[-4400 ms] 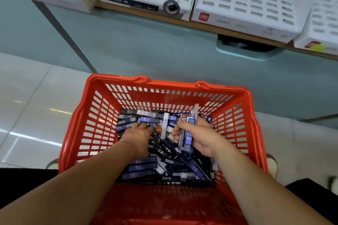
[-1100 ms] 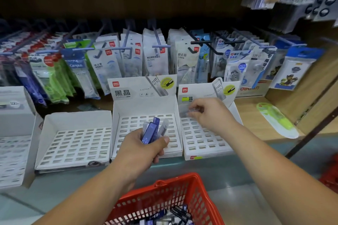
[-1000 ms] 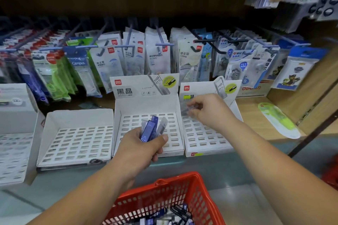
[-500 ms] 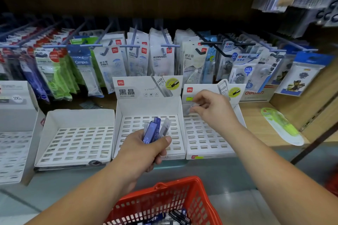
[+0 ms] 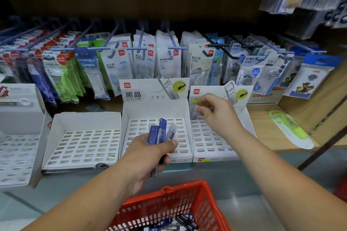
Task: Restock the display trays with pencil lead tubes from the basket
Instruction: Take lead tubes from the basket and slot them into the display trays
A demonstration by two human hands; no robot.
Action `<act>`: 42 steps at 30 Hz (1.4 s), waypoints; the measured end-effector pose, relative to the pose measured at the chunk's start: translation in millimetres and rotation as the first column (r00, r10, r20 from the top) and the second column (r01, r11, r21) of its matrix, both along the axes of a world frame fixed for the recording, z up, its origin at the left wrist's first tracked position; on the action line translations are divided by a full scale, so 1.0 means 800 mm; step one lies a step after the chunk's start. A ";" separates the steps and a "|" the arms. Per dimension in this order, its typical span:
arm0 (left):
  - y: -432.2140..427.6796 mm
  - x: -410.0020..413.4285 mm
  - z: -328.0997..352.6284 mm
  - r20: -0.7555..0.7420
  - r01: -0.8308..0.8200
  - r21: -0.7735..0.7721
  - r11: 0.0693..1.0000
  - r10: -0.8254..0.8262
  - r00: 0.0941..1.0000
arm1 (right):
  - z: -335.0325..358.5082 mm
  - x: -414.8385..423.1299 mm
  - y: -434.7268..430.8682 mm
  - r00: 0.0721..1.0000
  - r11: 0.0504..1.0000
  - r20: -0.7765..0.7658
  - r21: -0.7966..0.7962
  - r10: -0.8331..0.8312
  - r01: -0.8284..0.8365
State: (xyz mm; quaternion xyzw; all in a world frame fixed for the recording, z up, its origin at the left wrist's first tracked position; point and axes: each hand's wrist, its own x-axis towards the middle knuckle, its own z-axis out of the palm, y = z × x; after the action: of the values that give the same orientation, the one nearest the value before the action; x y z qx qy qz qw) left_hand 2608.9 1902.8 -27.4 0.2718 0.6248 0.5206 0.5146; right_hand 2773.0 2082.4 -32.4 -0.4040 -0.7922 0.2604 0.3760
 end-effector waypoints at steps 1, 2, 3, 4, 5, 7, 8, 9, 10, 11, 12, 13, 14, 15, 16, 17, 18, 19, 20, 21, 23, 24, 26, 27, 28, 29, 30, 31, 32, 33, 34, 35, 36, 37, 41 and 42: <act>0.000 0.000 0.000 0.002 -0.003 0.002 1.000 0.003 1.000 | 0.001 -0.002 0.000 1.000 1.000 0.008 0.006 0.005 -0.005; 0.000 -0.001 -0.001 0.004 -0.005 0.005 1.000 0.005 1.000 | 0.000 -0.003 0.000 1.000 1.000 0.017 0.012 0.011 -0.011; 0.000 -0.002 -0.001 0.006 -0.004 0.007 1.000 0.004 1.000 | -0.001 -0.005 -0.001 1.000 1.000 0.027 0.015 0.013 -0.014; 0.000 -0.003 -0.001 0.008 -0.003 0.007 1.000 0.003 1.000 | -0.002 -0.007 -0.002 0.999 1.000 0.030 0.014 0.013 -0.013; 0.000 -0.003 0.000 0.013 -0.004 0.006 1.000 0.004 1.000 | -0.003 -0.008 -0.002 1.000 1.000 0.028 0.015 0.005 -0.006; -0.001 -0.003 0.002 0.029 -0.011 0.007 1.000 0.011 1.000 | -0.005 -0.008 -0.002 1.000 0.999 0.017 0.037 -0.021 0.020; -0.002 -0.003 0.003 0.035 -0.014 0.007 1.000 0.014 0.999 | -0.005 -0.007 -0.001 0.999 0.998 0.016 0.048 -0.039 0.038; -0.002 -0.003 0.005 0.038 -0.016 0.004 1.000 0.015 0.999 | -0.006 -0.005 -0.001 0.998 0.997 0.016 0.047 -0.056 0.056; -0.003 -0.003 0.005 0.037 -0.018 0.001 1.000 0.018 0.999 | -0.007 -0.004 -0.001 0.997 0.997 0.015 0.034 -0.069 0.069; -0.004 -0.003 0.006 0.037 -0.022 -0.001 1.000 0.022 0.999 | -0.008 -0.003 -0.002 0.997 0.997 0.020 0.016 -0.078 0.077; -0.004 -0.003 0.006 0.039 -0.027 -0.003 1.000 0.027 0.999 | -0.011 -0.001 -0.003 0.996 0.997 0.032 0.001 -0.080 0.080; -0.005 -0.003 0.006 0.043 -0.030 -0.005 1.000 0.031 0.999 | -0.013 0.000 -0.005 0.996 0.997 0.050 -0.008 -0.077 0.077; -0.005 -0.003 0.006 0.046 -0.030 -0.007 1.000 0.031 0.998 | -0.016 0.001 -0.007 0.995 0.997 0.070 -0.011 -0.069 0.070; -0.005 -0.003 0.007 0.046 -0.028 -0.010 1.000 0.028 0.999 | -0.017 0.002 -0.009 0.994 0.998 0.085 -0.012 -0.062 0.064; -0.005 -0.003 0.007 0.046 -0.025 -0.012 1.000 0.026 0.999 | -0.016 0.002 -0.009 0.994 0.998 0.088 -0.020 -0.057 0.059; -0.006 -0.002 0.007 0.050 -0.025 -0.014 1.000 0.025 0.998 | -0.016 0.003 -0.010 0.996 0.997 0.076 -0.050 -0.048 0.052; -0.006 -0.002 0.008 0.057 -0.024 -0.015 1.000 0.025 0.998 | -0.015 0.004 -0.010 0.998 0.995 0.058 -0.096 -0.035 0.041; -0.006 -0.002 0.008 0.063 -0.022 -0.016 1.000 0.023 0.998 | -0.014 0.005 -0.010 0.999 0.990 0.046 -0.138 -0.022 0.028; -0.006 -0.003 0.008 0.066 -0.018 -0.016 1.000 0.019 0.998 | -0.013 0.005 -0.011 0.999 0.988 0.042 -0.152 -0.015 0.022; -0.005 -0.003 0.008 0.067 -0.013 -0.015 1.000 0.015 0.998 | -0.011 0.005 -0.011 0.999 0.990 0.041 -0.139 -0.024 0.029; -0.005 -0.003 0.010 0.058 -0.001 -0.010 1.000 0.001 0.998 | 0.005 0.006 -0.014 0.999 0.994 0.010 -0.103 -0.045 0.046; -0.004 -0.004 0.012 0.051 0.006 -0.004 1.000 -0.006 0.999 | 0.018 0.006 -0.018 1.000 0.992 -0.025 -0.124 -0.010 0.007; -0.003 -0.003 0.015 0.047 0.018 0.009 1.000 -0.018 0.999 | 0.046 0.002 -0.032 0.977 0.935 -0.123 -0.290 0.175 -0.204; -0.003 -0.003 0.017 0.046 0.024 0.015 1.000 -0.025 0.999 | 0.056 -0.002 -0.041 0.949 0.875 -0.166 -0.372 0.267 -0.311; -0.003 -0.002 0.020 0.046 0.033 0.022 0.999 -0.034 0.998 | 0.063 -0.005 -0.049 0.921 0.822 -0.195 -0.416 0.336 -0.388; -0.003 -0.002 0.022 0.049 0.039 0.031 0.999 -0.040 0.998 | 0.065 -0.009 -0.055 0.902 0.792 -0.209 -0.431 0.378 -0.432; -0.003 -0.001 0.025 0.055 0.038 0.042 0.998 -0.041 0.998 | 0.065 -0.012 -0.059 0.895 0.782 -0.217 -0.434 0.391 -0.447; -0.002 -0.001 0.028 0.066 0.032 0.054 0.998 -0.036 0.997 | 0.063 -0.014 -0.061 0.895 0.780 -0.233 -0.439 0.381 -0.447; -0.002 -0.002 0.032 0.085 0.022 0.068 0.997 -0.028 0.996 | 0.062 -0.015 -0.060 0.898 0.778 -0.257 -0.451 0.357 -0.438; -0.002 -0.004 0.035 0.109 0.011 0.083 0.997 -0.020 0.994 | 0.061 -0.014 -0.059 0.901 0.774 -0.284 -0.467 0.328 -0.429; -0.002 -0.006 0.037 0.129 -0.001 0.095 0.995 -0.011 0.992 | 0.063 -0.012 -0.058 0.900 0.764 -0.312 -0.483 0.305 -0.427; -0.002 -0.008 0.038 0.137 -0.011 0.101 0.995 -0.002 0.991 | 0.065 -0.010 -0.057 0.891 0.747 -0.340 -0.497 0.301 -0.442; -0.003 -0.010 0.039 0.136 -0.022 0.100 0.995 0.008 0.991 | 0.067 -0.007 -0.058 0.873 0.719 -0.368 -0.506 0.319 -0.476; -0.004 -0.011 0.039 0.140 -0.035 0.097 0.995 0.021 0.990 | 0.069 -0.005 -0.058 0.848 0.683 -0.395 -0.512 0.353 -0.522; -0.003 -0.011 0.036 0.175 -0.069 0.075 0.995 0.055 0.983 | 0.071 -0.004 -0.058 0.815 0.656 -0.428 -0.492 0.390 -0.573; -0.003 -0.011 0.035 0.159 -0.070 0.057 0.996 0.060 0.985 | 0.072 -0.003 -0.054 0.837 0.697 -0.404 -0.476 0.369 -0.536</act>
State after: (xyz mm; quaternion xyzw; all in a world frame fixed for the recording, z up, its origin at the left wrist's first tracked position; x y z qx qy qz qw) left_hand 2600.3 1900.7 0.4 0.2254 0.5743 0.5761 0.5362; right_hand 2770.6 2038.9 25.0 -0.2471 -0.6909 0.6245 0.2675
